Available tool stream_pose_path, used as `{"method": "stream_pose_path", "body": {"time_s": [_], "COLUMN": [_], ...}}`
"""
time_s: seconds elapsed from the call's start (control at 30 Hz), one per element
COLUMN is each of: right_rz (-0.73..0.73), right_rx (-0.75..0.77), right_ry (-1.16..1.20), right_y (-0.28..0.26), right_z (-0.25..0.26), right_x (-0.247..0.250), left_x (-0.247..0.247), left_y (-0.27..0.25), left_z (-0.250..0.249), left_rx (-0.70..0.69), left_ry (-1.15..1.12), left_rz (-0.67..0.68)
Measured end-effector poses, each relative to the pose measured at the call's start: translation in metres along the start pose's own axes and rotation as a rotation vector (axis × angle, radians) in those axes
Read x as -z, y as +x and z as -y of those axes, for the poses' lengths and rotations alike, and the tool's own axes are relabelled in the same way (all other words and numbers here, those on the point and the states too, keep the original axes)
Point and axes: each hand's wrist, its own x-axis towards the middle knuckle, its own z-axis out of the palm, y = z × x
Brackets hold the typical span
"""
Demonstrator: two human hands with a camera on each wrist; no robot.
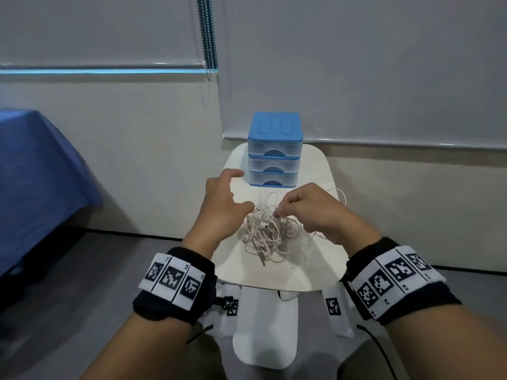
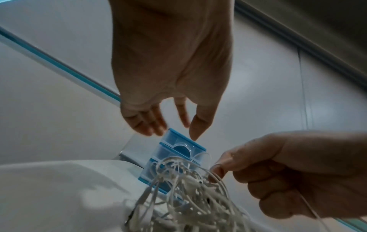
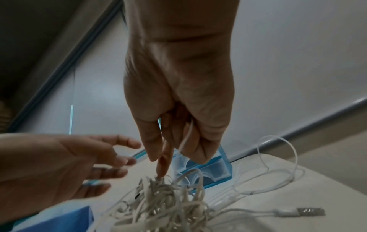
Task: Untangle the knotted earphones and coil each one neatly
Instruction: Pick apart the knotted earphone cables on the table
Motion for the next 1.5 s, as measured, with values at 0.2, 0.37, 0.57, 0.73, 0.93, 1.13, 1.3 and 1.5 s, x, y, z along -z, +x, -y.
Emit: {"method": "stream_pose_path", "body": {"time_s": [0.2, 0.37, 0.57, 0.73, 0.93, 1.13, 1.3, 1.5], "right_rz": [-0.152, -0.258, -0.180, -0.054, -0.083, -0.099, -0.098, -0.233], "right_rx": [0.066, 0.101, 0.138, 0.218, 0.259, 0.244, 0.225, 0.193], "right_ry": [-0.238, -0.144, -0.229, -0.041, -0.077, 0.016, 0.049, 0.019], "right_y": [0.002, 0.002, 0.005, 0.002, 0.007, 0.009, 0.013, 0.013], "right_z": [0.000, -0.003, -0.022, -0.030, -0.034, -0.037, -0.039, -0.043], "right_x": [0.009, 0.009, 0.017, 0.024, 0.013, 0.006, 0.007, 0.002], "left_x": [-0.030, -0.055, -0.052, -0.042, -0.044, -0.043, -0.041, -0.041], "left_y": [-0.004, -0.013, -0.010, -0.011, -0.011, -0.009, -0.004, -0.001], "left_z": [-0.011, -0.012, -0.002, 0.004, 0.009, 0.013, 0.012, 0.008], "left_rx": [-0.061, -0.013, 0.024, 0.117, 0.119, 0.132, 0.160, 0.153], "left_ry": [0.132, 0.421, 0.126, -0.222, -0.369, -0.413, -0.438, -0.429], "left_rz": [0.200, 0.173, 0.169, 0.219, 0.121, 0.138, 0.209, 0.207]}}
